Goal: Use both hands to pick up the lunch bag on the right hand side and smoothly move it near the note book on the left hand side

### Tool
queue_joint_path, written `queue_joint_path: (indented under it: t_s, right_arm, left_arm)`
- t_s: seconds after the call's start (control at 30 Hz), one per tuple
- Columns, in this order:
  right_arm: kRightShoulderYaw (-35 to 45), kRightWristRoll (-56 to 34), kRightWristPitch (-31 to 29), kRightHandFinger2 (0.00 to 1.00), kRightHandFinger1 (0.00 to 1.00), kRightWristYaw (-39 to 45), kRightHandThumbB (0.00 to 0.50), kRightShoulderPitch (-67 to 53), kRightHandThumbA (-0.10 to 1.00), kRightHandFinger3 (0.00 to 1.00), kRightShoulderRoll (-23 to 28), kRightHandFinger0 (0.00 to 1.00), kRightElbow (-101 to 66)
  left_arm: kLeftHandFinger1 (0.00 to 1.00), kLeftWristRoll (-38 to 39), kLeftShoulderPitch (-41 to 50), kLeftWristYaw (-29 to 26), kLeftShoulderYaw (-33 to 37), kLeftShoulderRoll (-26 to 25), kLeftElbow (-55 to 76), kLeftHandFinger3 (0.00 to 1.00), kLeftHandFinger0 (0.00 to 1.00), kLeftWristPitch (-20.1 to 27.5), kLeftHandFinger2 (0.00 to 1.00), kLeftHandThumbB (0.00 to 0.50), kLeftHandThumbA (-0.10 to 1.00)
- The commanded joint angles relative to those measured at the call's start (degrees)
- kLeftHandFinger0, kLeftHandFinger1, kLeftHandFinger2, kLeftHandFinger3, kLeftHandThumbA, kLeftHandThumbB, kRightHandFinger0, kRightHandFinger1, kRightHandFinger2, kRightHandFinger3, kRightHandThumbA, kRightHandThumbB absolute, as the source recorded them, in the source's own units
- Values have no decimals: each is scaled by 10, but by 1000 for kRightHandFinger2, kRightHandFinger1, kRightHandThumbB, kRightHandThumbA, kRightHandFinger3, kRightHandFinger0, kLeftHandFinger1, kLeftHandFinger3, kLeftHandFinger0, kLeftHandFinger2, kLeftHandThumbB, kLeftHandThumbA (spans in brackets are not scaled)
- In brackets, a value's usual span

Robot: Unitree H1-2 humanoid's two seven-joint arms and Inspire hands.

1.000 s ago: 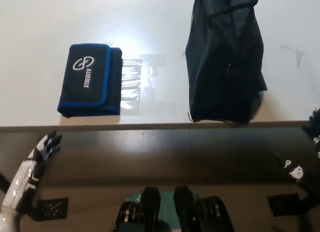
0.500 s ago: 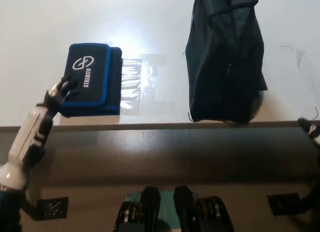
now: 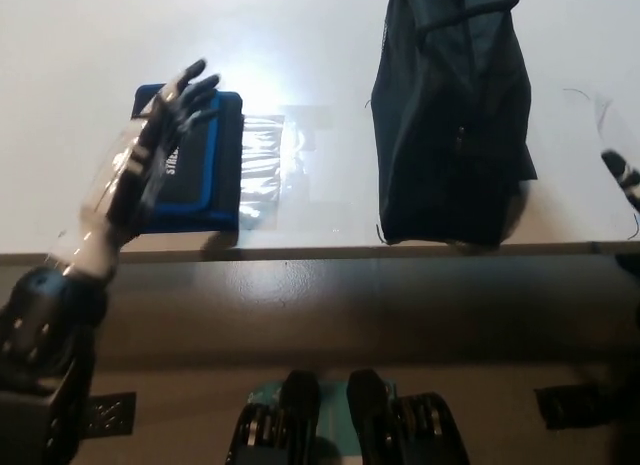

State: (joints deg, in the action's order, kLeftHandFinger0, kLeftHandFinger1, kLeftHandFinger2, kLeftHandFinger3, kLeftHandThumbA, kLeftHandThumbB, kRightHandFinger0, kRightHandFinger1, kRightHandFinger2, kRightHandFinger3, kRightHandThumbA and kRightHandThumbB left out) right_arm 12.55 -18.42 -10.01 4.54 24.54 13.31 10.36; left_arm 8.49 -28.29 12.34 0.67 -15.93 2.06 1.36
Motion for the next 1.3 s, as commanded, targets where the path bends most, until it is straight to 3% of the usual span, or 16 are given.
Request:
queue_joint_path:
  t_s: [0.0, 0.33, 0.7, 0.87, 1.0, 1.27]
  right_arm:
    - [19, -68, 30, 1000, 1000, 24, 222, 75, 1000, 1000, 1, 1000, 43]
    - [27, -81, 39, 1000, 1000, 30, 256, 149, 1000, 1000, -14, 1000, 138]
    - [26, -77, 25, 1000, 1000, 33, 246, 190, 1000, 1000, -26, 1000, 202]
    - [21, -64, 7, 1000, 1000, 27, 254, 206, 1000, 1000, -34, 1000, 234]
    - [17, -60, -4, 1000, 1000, 25, 233, 220, 1000, 1000, -47, 1000, 257]
    - [8, -49, -33, 1000, 1000, 29, 235, 252, 1000, 1000, -79, 1000, 312]
  left_arm:
    - [1000, 5, -73, 8, 11, 21, -48, 1000, 1000, -39, 1000, 365, 1000]
    - [1000, -38, -185, -6, 23, 52, -228, 1000, 1000, -6, 1000, 353, 1000]
    - [1000, -63, -281, -16, 28, 74, -414, 1000, 1000, 45, 1000, 361, 1000]
    - [1000, -75, -314, -18, 33, 81, -484, 1000, 1000, 69, 1000, 331, 1000]
    - [1000, -83, -334, -23, 37, 89, -524, 1000, 1000, 77, 1000, 308, 1000]
    - [1000, -74, -361, -19, 29, 104, -611, 1000, 1000, 109, 1000, 347, 1000]
